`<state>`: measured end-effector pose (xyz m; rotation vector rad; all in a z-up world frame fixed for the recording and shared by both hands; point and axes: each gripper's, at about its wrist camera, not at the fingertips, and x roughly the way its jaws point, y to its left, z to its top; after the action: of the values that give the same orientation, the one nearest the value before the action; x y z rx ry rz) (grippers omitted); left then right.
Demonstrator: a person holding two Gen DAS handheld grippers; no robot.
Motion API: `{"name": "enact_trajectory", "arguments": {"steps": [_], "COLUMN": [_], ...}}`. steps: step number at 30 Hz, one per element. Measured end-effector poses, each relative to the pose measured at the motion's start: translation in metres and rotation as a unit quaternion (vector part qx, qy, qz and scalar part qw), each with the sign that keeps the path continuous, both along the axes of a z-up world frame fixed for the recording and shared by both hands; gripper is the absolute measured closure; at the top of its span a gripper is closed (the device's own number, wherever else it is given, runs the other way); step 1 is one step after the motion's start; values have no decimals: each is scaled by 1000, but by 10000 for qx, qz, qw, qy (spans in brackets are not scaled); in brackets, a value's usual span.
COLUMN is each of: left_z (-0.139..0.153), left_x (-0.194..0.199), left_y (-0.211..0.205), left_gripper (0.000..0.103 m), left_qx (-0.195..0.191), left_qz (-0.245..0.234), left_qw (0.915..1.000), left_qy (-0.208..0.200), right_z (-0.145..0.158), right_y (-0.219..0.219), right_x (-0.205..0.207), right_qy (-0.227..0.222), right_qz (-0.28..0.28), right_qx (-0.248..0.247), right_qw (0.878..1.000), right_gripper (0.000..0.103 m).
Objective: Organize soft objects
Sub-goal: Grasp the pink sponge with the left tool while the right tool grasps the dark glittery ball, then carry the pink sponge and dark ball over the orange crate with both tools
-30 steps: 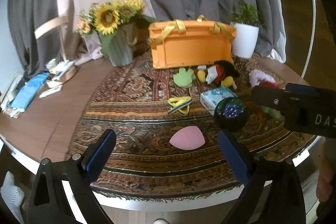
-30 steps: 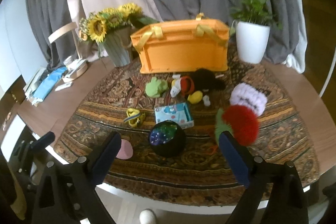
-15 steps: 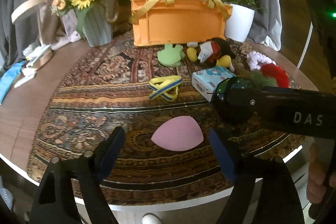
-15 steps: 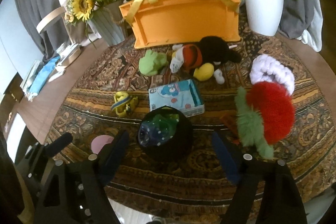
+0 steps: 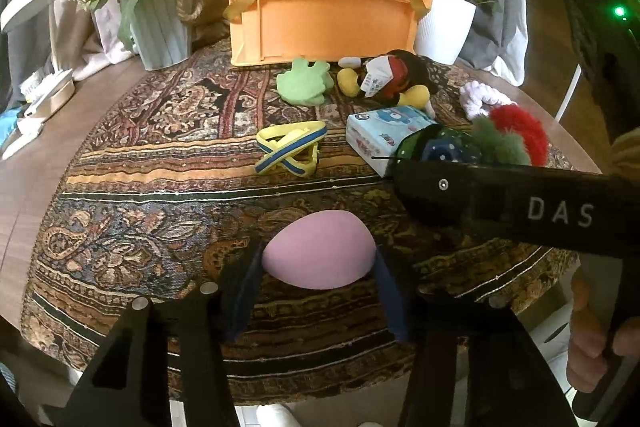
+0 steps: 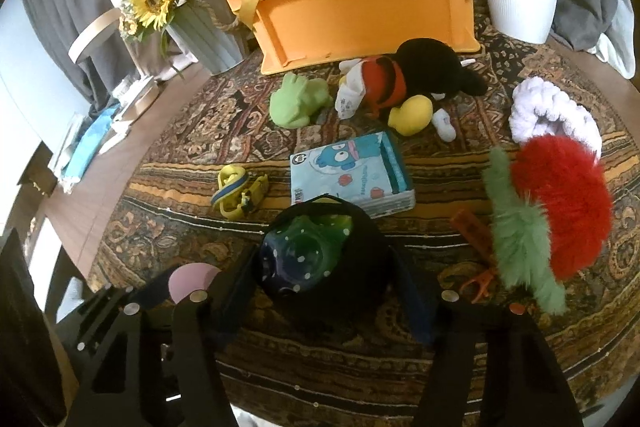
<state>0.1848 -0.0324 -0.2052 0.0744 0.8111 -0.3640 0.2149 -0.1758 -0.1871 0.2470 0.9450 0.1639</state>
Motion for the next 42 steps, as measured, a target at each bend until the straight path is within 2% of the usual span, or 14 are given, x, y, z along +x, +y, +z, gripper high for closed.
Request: {"name": "enact_trajectory", "arguments": {"steps": [7, 14, 26, 35, 42], "left_z": [9, 31, 95, 142, 166], "left_x": [-4, -7, 11, 36, 55], "left_y": [5, 14, 38, 56, 62], "left_gripper": [53, 53, 53, 53, 53], "left_qx": [121, 97, -205, -314, -452], "left_qz": [121, 249, 339, 152, -122], "left_qw": [9997, 9990, 9954, 9910, 9870], "left_qy": [-161, -364, -872, -1293, -1536], "right_z": [2, 11, 66, 104, 132], "right_y": [4, 2, 6, 18, 28], "right_x": [-2, -8, -10, 1, 12], "right_qy": [-34, -116, -637, -1019, -1388], "right_qz": [-6, -123, -508, -813, -1134], "right_qx": [-109, -139, -221, -268, -361], "right_qw": [9999, 9998, 9964, 9911, 9831], "right_gripper": [39, 39, 39, 39, 39]}}
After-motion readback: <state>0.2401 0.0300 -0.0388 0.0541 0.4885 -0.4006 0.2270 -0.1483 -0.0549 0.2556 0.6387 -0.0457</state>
